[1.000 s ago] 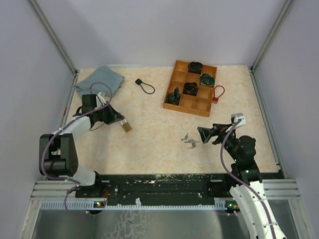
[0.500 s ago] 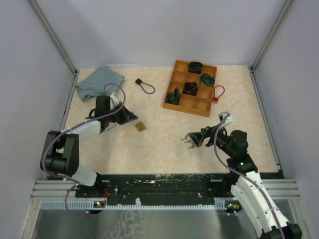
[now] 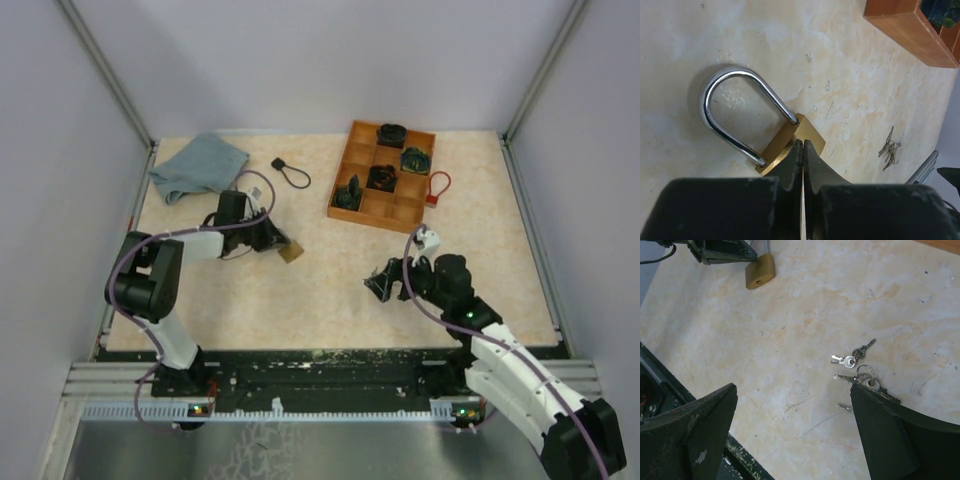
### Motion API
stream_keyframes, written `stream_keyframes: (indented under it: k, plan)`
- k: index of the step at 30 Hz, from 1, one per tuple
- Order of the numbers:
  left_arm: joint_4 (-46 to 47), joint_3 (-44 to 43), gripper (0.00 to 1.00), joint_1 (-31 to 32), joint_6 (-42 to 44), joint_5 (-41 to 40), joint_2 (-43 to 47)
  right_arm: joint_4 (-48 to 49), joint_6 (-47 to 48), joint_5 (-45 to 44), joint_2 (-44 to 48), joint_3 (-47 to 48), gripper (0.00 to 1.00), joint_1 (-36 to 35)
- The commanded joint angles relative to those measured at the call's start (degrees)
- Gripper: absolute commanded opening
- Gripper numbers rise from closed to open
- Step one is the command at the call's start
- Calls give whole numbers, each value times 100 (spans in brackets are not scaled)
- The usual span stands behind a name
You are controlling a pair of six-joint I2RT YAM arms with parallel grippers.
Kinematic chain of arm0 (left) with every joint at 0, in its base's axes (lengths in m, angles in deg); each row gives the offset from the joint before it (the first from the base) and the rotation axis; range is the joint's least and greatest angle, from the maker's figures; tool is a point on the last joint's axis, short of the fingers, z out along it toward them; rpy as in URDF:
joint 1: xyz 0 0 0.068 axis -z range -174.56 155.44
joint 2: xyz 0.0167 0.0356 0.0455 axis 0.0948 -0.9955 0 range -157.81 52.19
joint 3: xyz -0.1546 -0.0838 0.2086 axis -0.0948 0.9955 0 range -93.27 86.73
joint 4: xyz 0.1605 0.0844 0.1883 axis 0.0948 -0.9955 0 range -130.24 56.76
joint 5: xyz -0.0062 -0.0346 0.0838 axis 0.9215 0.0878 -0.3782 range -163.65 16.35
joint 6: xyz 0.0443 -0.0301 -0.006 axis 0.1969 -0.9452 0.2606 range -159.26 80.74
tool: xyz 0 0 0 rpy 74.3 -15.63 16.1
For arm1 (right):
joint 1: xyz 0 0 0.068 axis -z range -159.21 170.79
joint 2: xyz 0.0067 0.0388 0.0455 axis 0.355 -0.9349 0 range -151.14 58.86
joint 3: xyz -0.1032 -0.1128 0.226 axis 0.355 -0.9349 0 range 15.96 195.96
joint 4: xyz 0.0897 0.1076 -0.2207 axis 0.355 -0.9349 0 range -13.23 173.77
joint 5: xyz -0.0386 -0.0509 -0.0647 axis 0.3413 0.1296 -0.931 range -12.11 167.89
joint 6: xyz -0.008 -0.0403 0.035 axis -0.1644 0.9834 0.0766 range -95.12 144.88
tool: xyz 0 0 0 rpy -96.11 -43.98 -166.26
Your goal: Unlock with the key
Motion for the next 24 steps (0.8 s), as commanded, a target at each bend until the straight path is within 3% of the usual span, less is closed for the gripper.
stream_keyframes:
  k: [1,5,16,24]
  plan:
    - [214,-62,0,102,-2,-9,-161,-87,219,-352,-259,601,96,-68]
    - [330,18,2,137,-48,56,-36,-647,293,-550,-512,908,93,-96]
    - [375,605,49,179,256,10,1487,-1801,609,-1408,-2058,1893,79,-441]
    - [528,1654,65,183,330,-301,2728,-1997,740,-1797,-2701,2270,68,-518]
